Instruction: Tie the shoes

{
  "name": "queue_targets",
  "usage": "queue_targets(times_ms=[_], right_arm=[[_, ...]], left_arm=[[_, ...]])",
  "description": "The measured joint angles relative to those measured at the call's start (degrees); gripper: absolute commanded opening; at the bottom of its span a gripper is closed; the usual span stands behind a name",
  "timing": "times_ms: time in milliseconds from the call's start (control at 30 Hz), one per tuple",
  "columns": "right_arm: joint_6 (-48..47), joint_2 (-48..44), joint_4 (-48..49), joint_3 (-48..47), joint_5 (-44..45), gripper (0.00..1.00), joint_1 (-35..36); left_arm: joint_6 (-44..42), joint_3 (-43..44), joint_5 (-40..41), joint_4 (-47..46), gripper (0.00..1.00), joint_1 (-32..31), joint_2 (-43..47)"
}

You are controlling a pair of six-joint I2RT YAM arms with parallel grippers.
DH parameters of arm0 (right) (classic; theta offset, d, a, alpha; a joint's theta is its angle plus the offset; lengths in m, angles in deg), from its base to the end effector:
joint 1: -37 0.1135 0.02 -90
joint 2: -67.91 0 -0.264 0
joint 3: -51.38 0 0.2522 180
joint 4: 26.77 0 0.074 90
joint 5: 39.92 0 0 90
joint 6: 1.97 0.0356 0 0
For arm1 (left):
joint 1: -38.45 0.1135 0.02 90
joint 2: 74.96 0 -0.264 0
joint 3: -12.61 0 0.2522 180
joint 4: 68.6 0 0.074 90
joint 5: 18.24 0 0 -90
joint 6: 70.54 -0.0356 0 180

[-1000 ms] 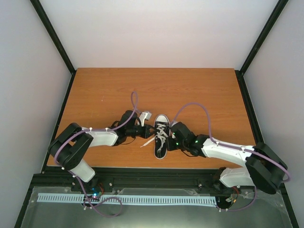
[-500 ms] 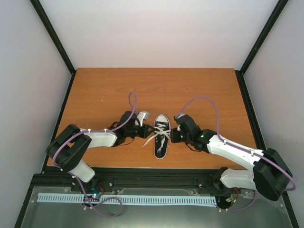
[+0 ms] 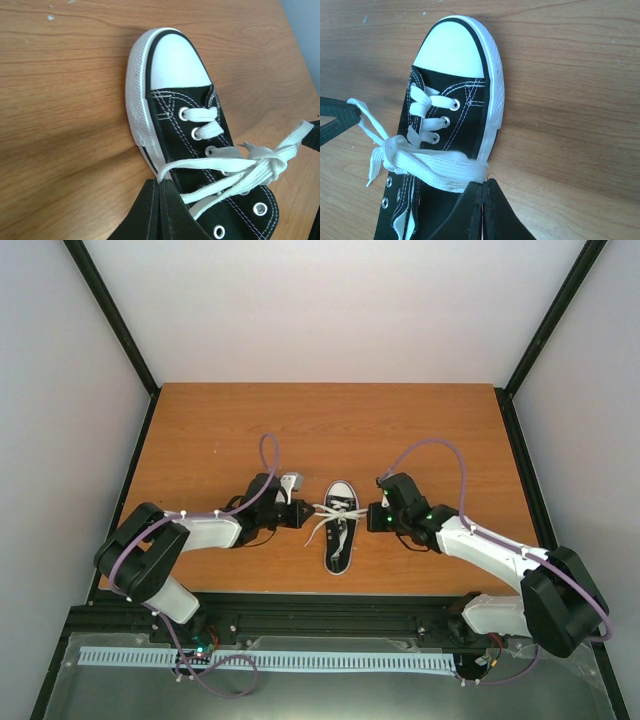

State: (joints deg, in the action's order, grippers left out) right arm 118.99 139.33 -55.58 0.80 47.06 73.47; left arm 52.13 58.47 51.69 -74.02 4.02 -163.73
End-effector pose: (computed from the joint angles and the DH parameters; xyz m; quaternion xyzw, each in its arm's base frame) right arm 0.1939 0.1457 0.1905 -0.0542 0.9368 0.2119 0.2731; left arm 0.2276 -0.1708 0.1403 0.0906 0.8818 -0.3710 0.2767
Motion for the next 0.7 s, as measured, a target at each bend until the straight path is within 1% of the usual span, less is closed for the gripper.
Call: queue_targets(times_ms=[367,467,600,667,700], right_arm=[[-0.3,0.5,1.1,0.5,-2.7,0.03,-2.6],[-2.1,1.2,1.1,-0.2,-4.6,0.03,-2.7],[-5.0,4.9,2.0,-3.8,-7.1,0.03,-2.7],[-6.3,8.4,3.2,-6.6,-8.6,0.07,-2.8],[-6.9,10.3,3.9,-8.1,-9.5,0.14,-2.8]], left_arm=[[0.1,0.0,0.0,1.1,0.01,1.0,-0.4],[-0.3,0.0,-1.9,1.0,0.01,1.1,-1.0],[-1.3,0.1,-5.6,0.7,0.01,1.1,-2.2],[-1.5,0.1,-6.9,0.4,0.01,1.1,-2.5],[-1.6,0.2,-7.4,0.3,0.01,1.1,-2.6]])
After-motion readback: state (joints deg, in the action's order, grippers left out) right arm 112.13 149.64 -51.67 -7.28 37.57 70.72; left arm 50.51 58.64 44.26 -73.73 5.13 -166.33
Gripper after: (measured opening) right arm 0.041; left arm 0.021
